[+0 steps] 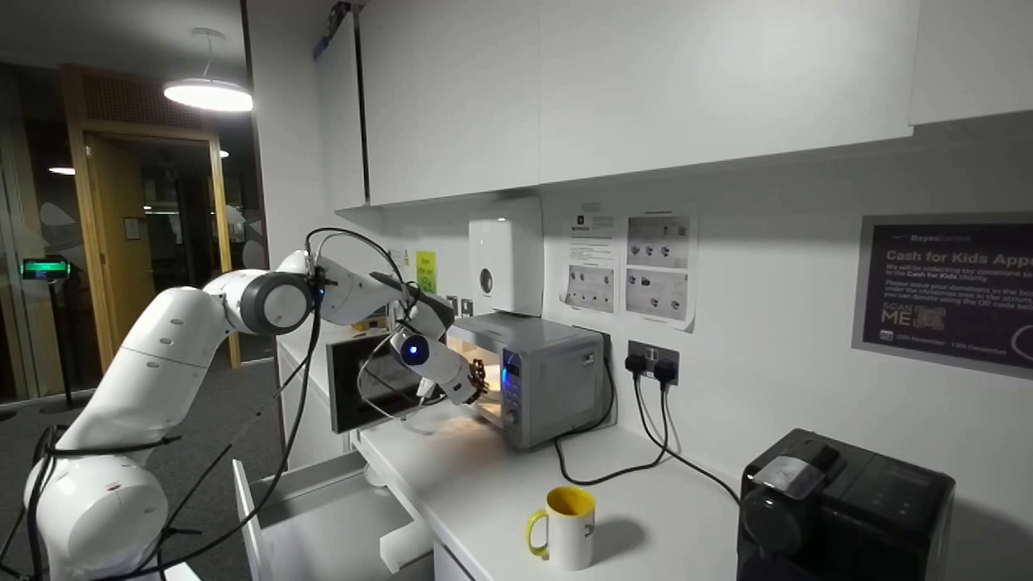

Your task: Move the white plate into the microwave

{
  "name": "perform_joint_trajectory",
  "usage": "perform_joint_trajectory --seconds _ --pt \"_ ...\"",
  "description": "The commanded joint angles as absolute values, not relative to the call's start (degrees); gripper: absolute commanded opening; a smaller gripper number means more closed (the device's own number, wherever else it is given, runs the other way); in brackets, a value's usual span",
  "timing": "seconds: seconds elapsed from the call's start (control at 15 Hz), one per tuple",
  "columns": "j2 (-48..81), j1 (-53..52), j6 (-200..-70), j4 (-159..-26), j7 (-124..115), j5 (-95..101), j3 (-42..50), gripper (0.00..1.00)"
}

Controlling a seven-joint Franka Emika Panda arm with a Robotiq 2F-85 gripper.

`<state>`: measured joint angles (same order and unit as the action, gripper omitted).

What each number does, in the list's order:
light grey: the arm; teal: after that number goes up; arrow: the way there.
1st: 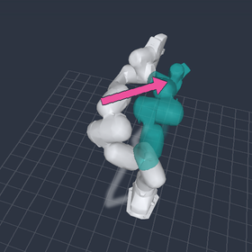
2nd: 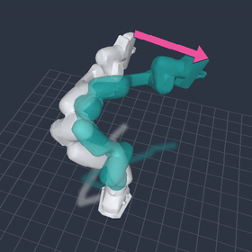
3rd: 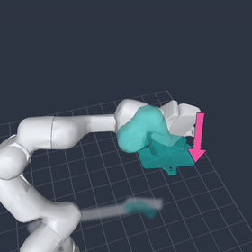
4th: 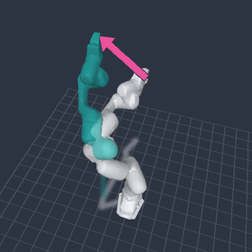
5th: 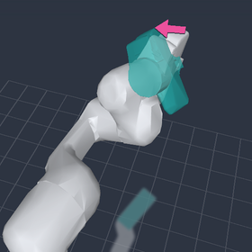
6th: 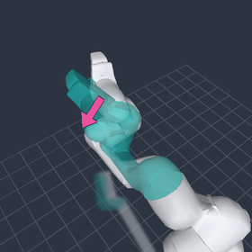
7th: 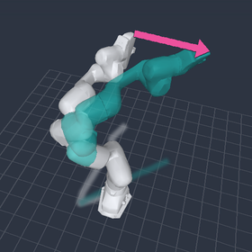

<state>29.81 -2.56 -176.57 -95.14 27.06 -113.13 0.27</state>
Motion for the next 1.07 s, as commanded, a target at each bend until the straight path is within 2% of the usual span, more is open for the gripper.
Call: perform_joint_trajectory --seconds 0.0,1.0 --pt "31.35 -3.64 -178.80 -91.67 27.65 -112.78 0.88 0.01" --pt "35.42 -4.41 -179.05 -87.13 27.39 -112.51 2.47 0.01"
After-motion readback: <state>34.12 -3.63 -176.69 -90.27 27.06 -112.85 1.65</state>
